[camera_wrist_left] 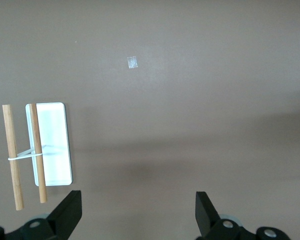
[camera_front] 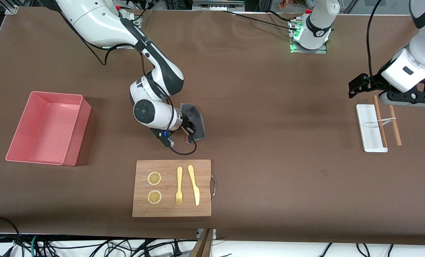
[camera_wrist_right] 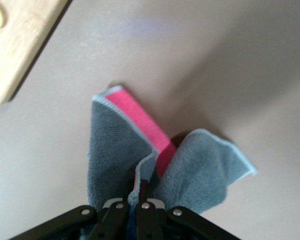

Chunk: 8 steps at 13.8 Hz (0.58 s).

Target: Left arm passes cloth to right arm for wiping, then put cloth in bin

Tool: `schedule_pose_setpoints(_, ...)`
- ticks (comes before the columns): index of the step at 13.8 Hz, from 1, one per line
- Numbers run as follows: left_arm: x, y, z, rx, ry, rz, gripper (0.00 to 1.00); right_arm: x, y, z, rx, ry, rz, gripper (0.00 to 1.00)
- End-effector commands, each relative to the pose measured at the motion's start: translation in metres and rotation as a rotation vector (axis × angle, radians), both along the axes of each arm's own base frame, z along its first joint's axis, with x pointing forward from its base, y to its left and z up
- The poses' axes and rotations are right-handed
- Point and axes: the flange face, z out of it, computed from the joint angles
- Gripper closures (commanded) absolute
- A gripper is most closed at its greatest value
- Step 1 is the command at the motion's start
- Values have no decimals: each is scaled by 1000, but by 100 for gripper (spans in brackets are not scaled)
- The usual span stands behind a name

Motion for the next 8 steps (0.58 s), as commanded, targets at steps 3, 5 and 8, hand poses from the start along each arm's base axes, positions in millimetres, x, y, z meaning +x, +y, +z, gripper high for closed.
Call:
schedule_pose_setpoints(3,1,-10,-1,-7,42,-19,0,15,-60,-17,-31,72,159,100)
schedule_pose_setpoints(5,0,-11,0,-5,50,-21,0,27,-109,-15,-48,102,252,100)
schedule_pose_setpoints(8,1,-24,18,-5,27,-45,0,44,-189,-11,-60,128,387,100)
